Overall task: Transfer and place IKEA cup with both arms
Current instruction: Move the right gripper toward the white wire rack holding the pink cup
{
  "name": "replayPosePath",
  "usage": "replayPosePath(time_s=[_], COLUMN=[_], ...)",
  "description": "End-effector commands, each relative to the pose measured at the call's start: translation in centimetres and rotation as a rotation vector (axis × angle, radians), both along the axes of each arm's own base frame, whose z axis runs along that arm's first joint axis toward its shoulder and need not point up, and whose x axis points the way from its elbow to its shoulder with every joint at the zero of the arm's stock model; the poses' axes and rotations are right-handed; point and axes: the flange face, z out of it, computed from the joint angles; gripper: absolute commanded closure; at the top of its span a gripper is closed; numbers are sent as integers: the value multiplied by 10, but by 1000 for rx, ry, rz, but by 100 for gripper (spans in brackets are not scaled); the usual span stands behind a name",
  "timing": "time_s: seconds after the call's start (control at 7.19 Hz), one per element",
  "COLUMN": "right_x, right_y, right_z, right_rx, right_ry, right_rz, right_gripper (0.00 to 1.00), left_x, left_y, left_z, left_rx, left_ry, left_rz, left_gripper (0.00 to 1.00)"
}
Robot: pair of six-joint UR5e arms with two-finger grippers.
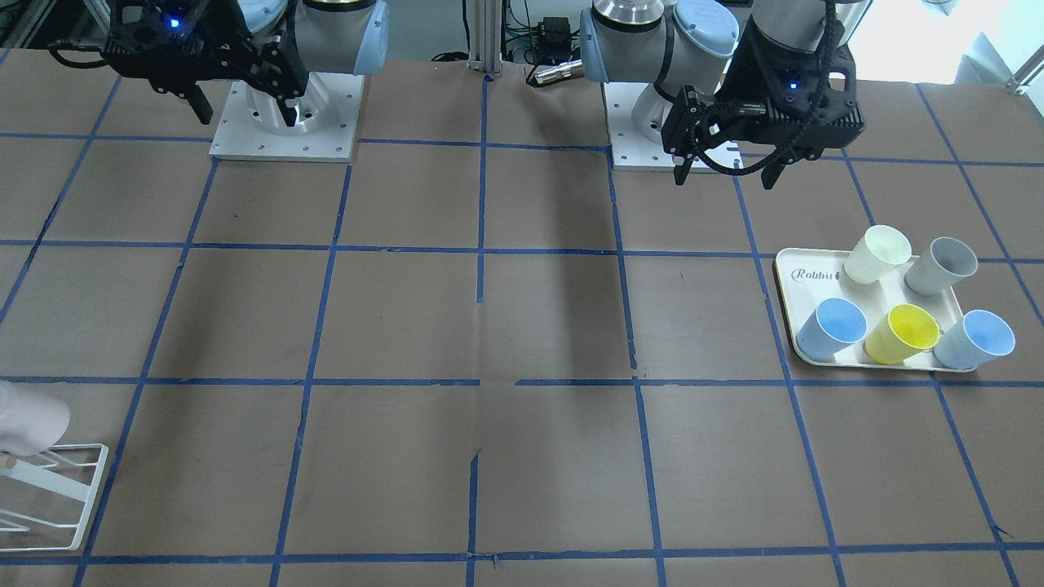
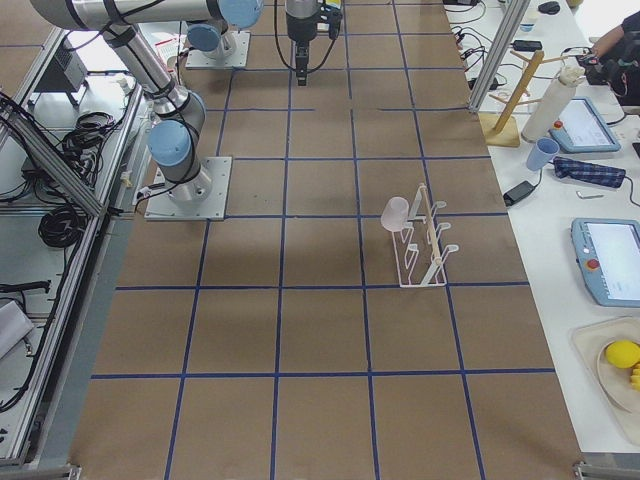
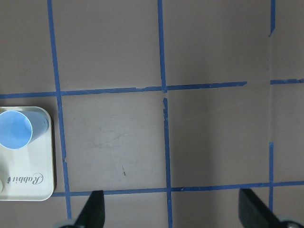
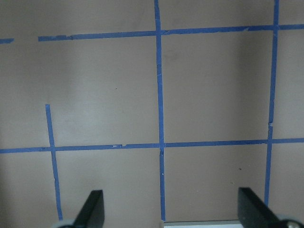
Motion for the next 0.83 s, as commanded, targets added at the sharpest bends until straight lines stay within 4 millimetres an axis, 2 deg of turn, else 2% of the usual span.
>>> replayPosePath(time_s=[0.0,0.7], right_x=[0,-5], right_y=[0,-4], right_z=[0,1], right_rx=[0,-11], right_ry=[-4,11], right_rz=[2,-8], right_gripper=[0,0], left_x=[0,-1], left_y=[0,1], left_z=[0,1], left_rx=[0,0], left_ry=[0,0], left_rz=[0,-2], left_gripper=[0,0])
